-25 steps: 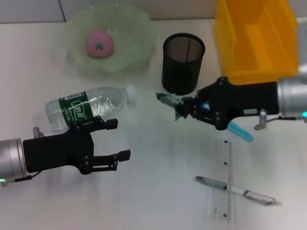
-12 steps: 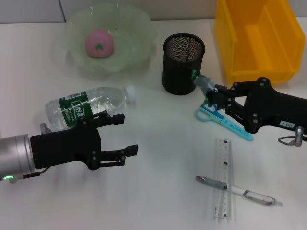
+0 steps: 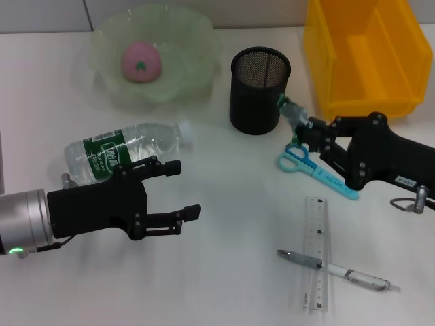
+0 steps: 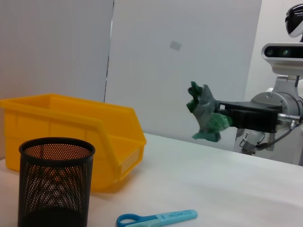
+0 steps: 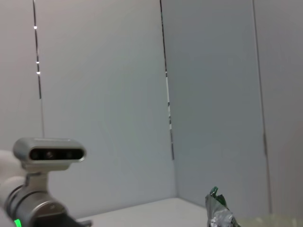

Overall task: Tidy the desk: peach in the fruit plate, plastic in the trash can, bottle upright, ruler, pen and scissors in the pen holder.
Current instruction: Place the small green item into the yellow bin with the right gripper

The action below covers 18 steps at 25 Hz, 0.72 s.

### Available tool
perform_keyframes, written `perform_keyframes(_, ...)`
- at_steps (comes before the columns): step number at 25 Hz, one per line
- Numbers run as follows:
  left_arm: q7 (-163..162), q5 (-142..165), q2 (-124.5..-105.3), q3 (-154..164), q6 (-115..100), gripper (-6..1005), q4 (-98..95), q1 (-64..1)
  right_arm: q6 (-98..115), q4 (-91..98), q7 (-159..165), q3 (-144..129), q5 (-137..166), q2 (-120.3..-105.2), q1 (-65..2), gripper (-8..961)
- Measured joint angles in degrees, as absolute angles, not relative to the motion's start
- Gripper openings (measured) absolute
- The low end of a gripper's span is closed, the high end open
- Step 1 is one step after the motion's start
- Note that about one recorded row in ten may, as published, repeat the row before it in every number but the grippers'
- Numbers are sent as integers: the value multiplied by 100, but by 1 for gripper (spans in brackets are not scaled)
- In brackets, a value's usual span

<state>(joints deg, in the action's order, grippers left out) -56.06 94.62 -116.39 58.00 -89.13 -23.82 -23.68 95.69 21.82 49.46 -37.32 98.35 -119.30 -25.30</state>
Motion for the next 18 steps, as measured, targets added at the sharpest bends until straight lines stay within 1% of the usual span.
perform_keyframes(11, -5591, 9463, -11661, 5801, -8928, 782, -2382, -2342, 8702, 1578, 4247, -3726, 7896, -11944, -2393, 87)
perform_keyframes(14, -5585, 9465, -11674, 5800, -8931, 781, -2382, -2335, 8055, 1262, 3928, -3727, 7054, -11945, -2484, 88)
perform_keyframes(18, -5582, 9467, -11689, 5800, -8946, 780, -2382, -2329, 7593, 1170, 3817, -3726, 6688, -11951, -2592, 89)
